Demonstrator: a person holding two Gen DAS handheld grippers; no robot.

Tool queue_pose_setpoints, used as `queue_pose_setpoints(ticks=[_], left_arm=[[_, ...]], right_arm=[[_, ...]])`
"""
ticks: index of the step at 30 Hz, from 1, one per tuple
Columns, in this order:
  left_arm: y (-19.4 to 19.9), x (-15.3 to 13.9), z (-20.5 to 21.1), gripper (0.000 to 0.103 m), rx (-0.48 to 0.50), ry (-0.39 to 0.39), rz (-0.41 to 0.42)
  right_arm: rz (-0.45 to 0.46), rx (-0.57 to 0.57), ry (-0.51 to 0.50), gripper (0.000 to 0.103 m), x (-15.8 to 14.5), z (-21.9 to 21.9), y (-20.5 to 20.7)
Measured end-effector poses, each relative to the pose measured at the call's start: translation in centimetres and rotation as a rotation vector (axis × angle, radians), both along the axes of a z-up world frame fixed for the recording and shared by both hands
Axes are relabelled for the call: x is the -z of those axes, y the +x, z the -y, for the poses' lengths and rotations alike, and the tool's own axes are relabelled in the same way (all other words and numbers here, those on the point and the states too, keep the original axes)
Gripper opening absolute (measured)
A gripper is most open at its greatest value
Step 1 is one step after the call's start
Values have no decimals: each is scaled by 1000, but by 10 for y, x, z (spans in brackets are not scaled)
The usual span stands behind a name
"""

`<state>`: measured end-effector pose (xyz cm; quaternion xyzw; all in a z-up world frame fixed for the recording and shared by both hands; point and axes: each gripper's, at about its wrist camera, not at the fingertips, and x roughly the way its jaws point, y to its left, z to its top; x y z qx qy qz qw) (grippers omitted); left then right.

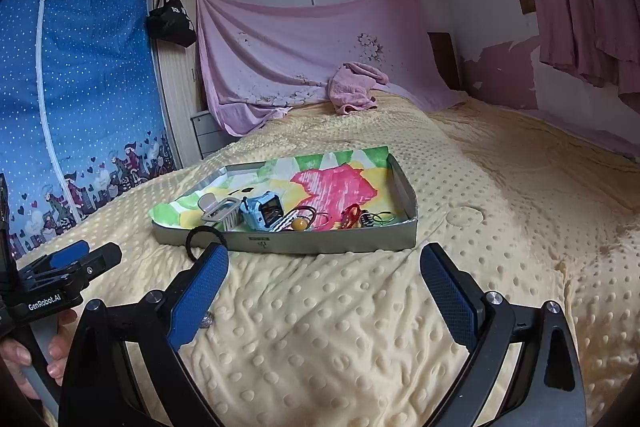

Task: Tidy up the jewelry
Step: 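Lift both open tools away from the tray toward the remaining jewellery, then grasp the black hair tie with the left tool while the right tool approaches the silver ring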

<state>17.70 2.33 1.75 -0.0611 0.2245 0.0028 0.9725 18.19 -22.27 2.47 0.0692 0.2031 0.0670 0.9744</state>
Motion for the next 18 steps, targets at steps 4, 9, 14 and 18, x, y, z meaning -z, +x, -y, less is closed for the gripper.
queue_pose_setpoints(ticks=[4,9,14,18], left_arm=[[1,0,-1,103,-14,26,-8],[7,-4,-5,103,-38,58,-26],[17,-2,-6,103,-45,68,-41],[26,6,-5,103,-46,75,-65]], right_arm=[[1,-16,-10,95,1,-6,-3],[-3,-84,-52,94,2,-20,-3],[-45,-172,-108,94,8,-42,0],[-110,-219,-146,94,18,-54,9]])
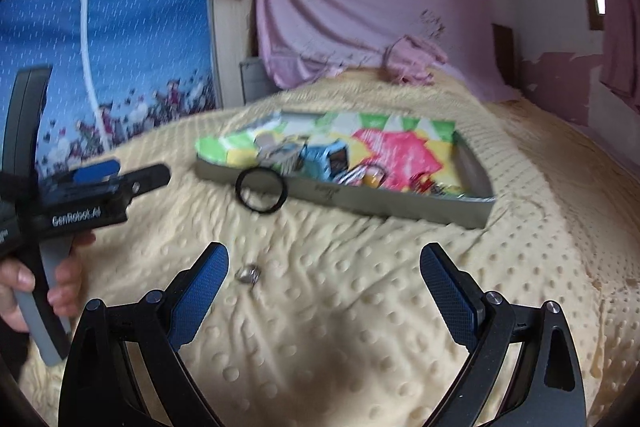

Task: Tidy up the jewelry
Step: 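Grasp the black hair tie with the left tool while the right tool approaches the silver ring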

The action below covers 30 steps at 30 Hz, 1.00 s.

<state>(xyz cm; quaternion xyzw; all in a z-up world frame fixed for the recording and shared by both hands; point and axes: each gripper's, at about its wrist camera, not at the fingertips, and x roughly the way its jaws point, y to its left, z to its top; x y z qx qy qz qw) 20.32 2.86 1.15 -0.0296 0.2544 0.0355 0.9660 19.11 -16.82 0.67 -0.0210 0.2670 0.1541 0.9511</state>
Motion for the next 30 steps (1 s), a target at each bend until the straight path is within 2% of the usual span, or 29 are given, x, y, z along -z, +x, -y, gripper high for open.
queue_pose_setpoints(ticks=[6,15,21,26,30], left_arm=[[8,12,0,103,-8,8,-36],[28,25,-2,103,22,-39,-90],[36,29,-2,103,40,-60,-105],[43,30,1,103,77,-74,-110],[49,31,10,92,124,-71,-114]], right_arm=[[-84,-51,-47,94,15,-17,16],[-207,-62,-125,94,42,-41,44],[-192,-5,-171,94,47,-45,59],[-195,36,-135,94,45,-29,69],[-194,65,-113,94,46,-17,73]])
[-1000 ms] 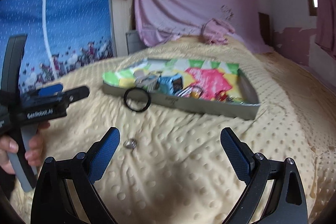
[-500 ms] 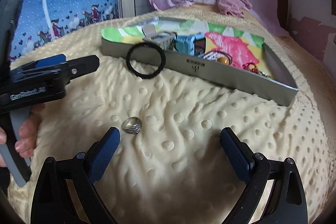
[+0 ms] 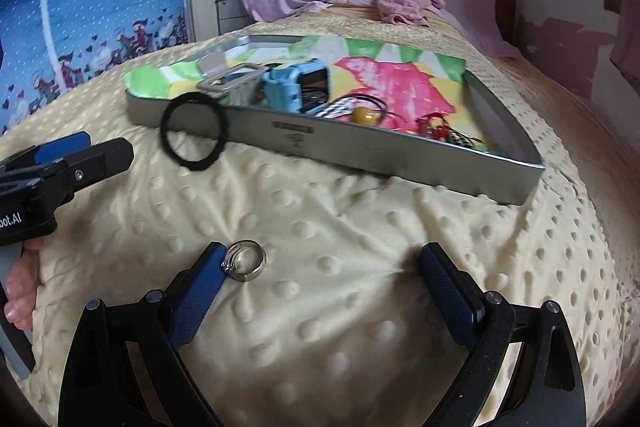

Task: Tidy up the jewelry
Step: 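Grasp the black hair tie with the left tool while the right tool approaches the silver ring, then grasp the silver ring with the right tool while the left tool holds the hair tie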

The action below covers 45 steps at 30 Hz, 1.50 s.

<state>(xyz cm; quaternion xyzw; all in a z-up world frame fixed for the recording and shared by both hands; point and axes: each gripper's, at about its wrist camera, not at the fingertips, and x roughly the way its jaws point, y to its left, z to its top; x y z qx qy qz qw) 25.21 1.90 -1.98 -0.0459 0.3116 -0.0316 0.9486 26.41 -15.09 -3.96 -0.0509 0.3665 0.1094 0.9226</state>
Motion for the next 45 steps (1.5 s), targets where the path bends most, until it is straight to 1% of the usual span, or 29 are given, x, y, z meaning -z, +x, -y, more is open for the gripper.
queue_pose_setpoints(ticks=[2,4,6,8,10,11,13,14,16,18,20,22,24,26,30,35,38,39,45], left_arm=[[4,1,4,86,25,0,-4],[9,2,8,77,47,-7,-12],[14,2,10,73,67,-22,-20],[20,4,12,67,99,-61,-28],[24,6,14,57,117,-86,-39],[25,6,15,54,119,-86,-40],[24,7,17,46,129,-85,-37],[23,7,18,44,133,-84,-33],[22,7,20,36,140,-81,-31],[21,7,21,32,143,-77,-30],[20,7,22,28,153,-78,-27],[21,8,22,21,159,-75,-29],[22,9,23,18,166,-79,-33],[24,10,23,17,172,-85,-40],[29,11,23,17,176,-103,-50],[40,15,15,17,161,-180,-75],[38,15,17,16,159,-169,-65],[38,14,18,9,159,-162,-63],[29,9,19,6,147,-152,-47]], right_arm=[[2,14,8,94,1,5,3],[7,29,17,91,2,9,5],[13,37,25,83,2,12,7],[22,42,34,78,1,13,6],[36,38,43,72,1,14,3],[43,33,43,69,1,13,2],[50,20,37,64,0,10,1],[51,14,35,62,0,8,1],[51,5,39,59,0,8,0],[51,4,47,56,0,9,-2],[48,5,61,55,0,10,-2],[45,14,85,51,1,15,-2],[43,26,113,46,2,21,-3],[39,27,131,45,3,24,-3],[39,12,123,45,4,19,-4],[36,6,129,45,5,18,-5],[37,4,125,45,6,18,-6],[40,2,124,42,5,17,-6],[48,-22,120,26,3,13,-10]])
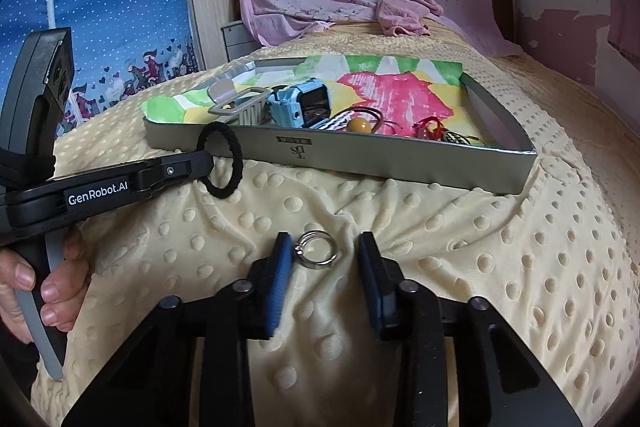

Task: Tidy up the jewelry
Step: 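Grasp the silver ring with the right tool while the left tool holds the hair tie, then carry the ring and black hair tie over the tray with both tools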

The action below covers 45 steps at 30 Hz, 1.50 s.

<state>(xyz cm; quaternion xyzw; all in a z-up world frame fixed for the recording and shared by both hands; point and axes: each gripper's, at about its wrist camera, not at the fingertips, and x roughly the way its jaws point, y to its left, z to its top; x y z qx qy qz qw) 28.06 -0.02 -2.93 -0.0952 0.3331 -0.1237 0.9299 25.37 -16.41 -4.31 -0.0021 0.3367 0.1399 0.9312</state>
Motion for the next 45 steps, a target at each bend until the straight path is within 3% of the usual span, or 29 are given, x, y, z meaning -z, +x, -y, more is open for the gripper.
queue_pose_setpoints(ticks=[3,14,19,32,37,45], left_arm=[[-6,-4,2,6,2,-1,-4],[-29,-13,26,6,33,65,-4],[-36,-9,18,6,15,56,-23],[-41,-9,5,6,-12,45,-38],[-40,-7,3,6,-16,37,-48],[-34,-33,6,6,-27,47,13]], right_arm=[[-2,-16,14,19,-1,1,-1],[-4,-29,82,19,-3,8,-11],[-17,-19,92,19,-3,10,-15],[-18,-89,-7,19,-4,-12,-21],[-48,-88,18,19,-2,-9,-12],[19,-75,75,18,-14,-2,-11]])
